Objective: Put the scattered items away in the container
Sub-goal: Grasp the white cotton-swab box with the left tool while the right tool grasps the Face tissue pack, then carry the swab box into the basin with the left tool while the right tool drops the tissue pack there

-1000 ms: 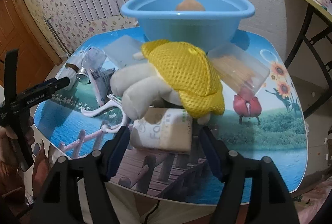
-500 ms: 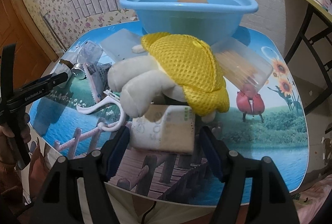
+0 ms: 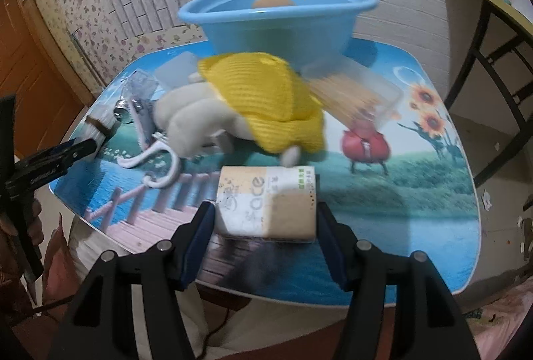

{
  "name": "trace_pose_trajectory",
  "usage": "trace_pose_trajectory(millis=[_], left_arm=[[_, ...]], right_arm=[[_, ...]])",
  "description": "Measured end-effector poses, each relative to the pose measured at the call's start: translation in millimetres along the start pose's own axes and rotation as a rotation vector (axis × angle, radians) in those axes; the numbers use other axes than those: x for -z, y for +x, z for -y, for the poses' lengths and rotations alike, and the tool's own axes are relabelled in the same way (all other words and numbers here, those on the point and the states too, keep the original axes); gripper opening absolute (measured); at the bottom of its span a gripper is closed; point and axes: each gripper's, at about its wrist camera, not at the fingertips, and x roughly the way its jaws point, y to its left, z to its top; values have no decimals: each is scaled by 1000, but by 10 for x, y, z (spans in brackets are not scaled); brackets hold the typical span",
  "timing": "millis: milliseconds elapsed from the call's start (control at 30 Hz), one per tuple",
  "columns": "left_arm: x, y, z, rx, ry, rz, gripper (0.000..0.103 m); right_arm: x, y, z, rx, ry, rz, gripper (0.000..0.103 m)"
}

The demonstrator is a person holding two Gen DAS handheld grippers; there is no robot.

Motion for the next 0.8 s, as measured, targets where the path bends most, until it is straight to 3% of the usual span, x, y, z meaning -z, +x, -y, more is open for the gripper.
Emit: trace_pose_trajectory(millis=[400,800], left_arm=[[133,-168,120,-9,27,-35,53],[115,-75,190,-38,57,-42,54]], right_arm=[[22,-78,373,38,73,39,60],[35,-34,344,47,51,38,62]])
